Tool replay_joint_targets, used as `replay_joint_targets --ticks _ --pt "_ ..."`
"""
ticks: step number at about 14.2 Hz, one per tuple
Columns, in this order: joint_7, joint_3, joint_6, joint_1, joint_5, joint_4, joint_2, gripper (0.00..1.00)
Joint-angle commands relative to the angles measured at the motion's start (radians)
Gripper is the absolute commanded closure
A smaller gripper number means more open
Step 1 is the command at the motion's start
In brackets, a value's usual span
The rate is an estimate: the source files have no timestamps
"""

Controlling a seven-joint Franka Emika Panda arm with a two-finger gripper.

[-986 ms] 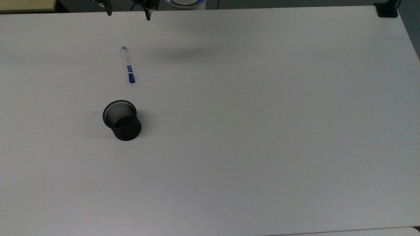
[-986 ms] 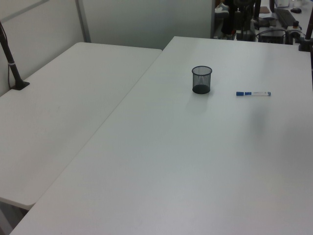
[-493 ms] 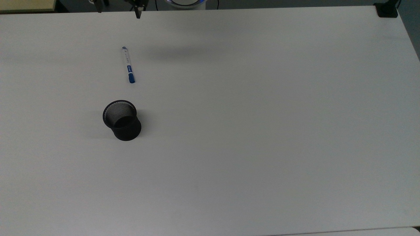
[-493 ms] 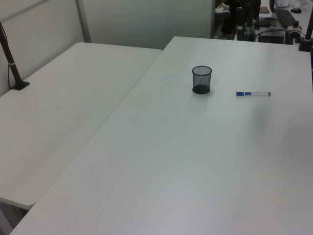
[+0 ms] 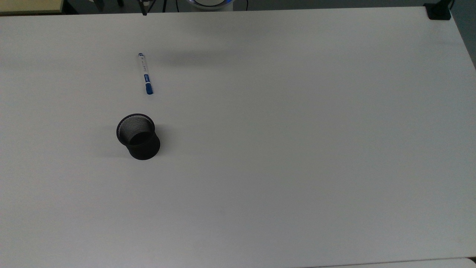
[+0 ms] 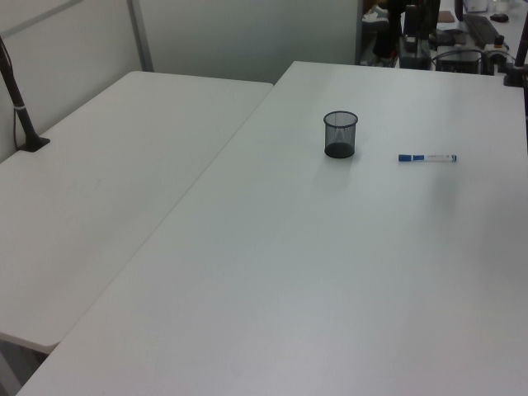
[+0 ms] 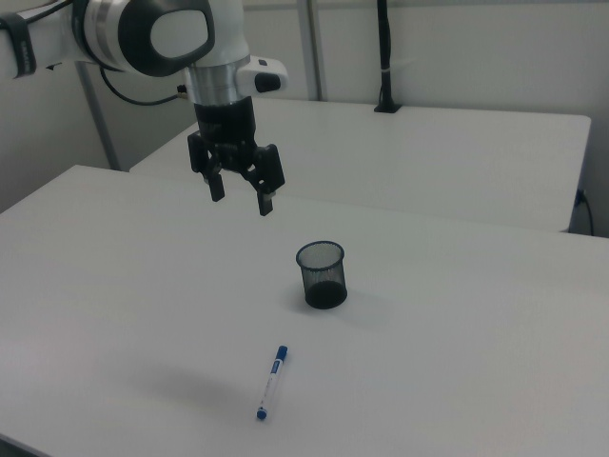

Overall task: Insert the marker
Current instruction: 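Move the gripper toward the white blue-capped marker on the table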

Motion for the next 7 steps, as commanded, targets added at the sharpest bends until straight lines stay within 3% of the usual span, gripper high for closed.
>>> replay_joint_targets --ticks 1,7 --pt "-0.031 -0.005 -0.026 0.006 0.022 -0.004 -0.016 0.0" --pt "-0.023 -0.014 0.038 0.003 0.007 -0.01 0.003 0.0"
